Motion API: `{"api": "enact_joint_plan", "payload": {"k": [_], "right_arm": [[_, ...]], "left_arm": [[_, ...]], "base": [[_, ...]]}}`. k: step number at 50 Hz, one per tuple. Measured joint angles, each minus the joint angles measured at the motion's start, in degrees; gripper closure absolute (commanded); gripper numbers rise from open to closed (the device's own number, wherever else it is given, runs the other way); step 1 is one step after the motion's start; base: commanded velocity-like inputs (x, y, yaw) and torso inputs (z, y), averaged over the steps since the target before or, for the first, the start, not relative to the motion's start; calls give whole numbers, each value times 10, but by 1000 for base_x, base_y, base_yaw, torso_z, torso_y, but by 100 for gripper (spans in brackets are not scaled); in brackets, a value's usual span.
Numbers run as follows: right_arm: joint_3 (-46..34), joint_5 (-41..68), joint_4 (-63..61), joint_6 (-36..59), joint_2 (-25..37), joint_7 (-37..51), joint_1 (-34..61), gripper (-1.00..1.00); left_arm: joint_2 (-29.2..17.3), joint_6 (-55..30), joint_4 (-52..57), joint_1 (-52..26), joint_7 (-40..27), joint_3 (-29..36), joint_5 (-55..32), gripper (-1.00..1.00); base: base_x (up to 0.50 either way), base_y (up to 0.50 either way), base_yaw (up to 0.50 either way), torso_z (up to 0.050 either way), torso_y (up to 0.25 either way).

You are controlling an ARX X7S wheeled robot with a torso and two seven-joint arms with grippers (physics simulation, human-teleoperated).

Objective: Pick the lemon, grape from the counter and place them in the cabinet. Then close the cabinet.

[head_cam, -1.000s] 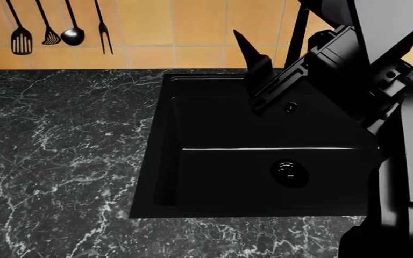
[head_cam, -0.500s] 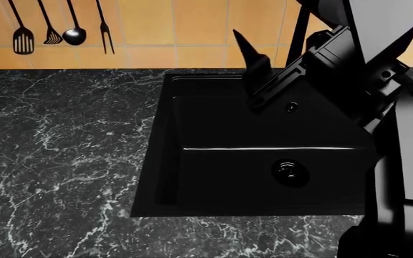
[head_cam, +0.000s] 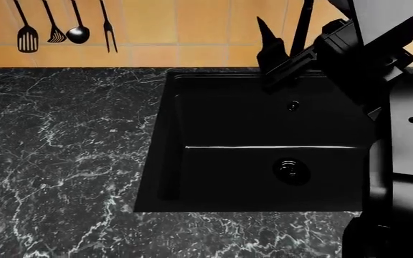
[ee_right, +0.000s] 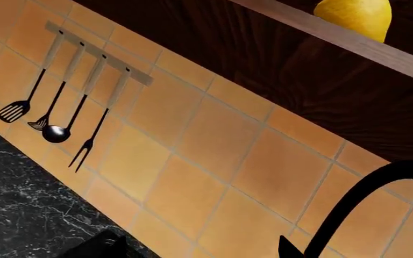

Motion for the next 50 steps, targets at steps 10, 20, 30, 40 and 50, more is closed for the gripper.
{"api": "enact_joint_plan", "payload": {"k": [10,20,30,40,50], "right_arm": [[0,-3,3,-3,-1,12,-2,-100],[3,-3,1,-5,-2,20,-6,-100],[6,-3,0,-7,-3,27,-11,-100],[9,-3,0,-11,-4,34,-17,-100],[14,-3,-1,-11,-4,40,-21,-100]], "left_arm": [[53,0,-2,22,29,-76,143,-100],[61,0,4,32,48,-108,184,-100],[51,5,-3,24,79,-94,192,-100],[26,149,-11,7,148,-41,201,-100],[10,248,-19,-2,216,22,218,-100]], "base": [[0,0,0,13,-7],[0,0,0,9,0],[0,0,0,5,0],[0,0,0,1,2],[0,0,0,2,1]]}}
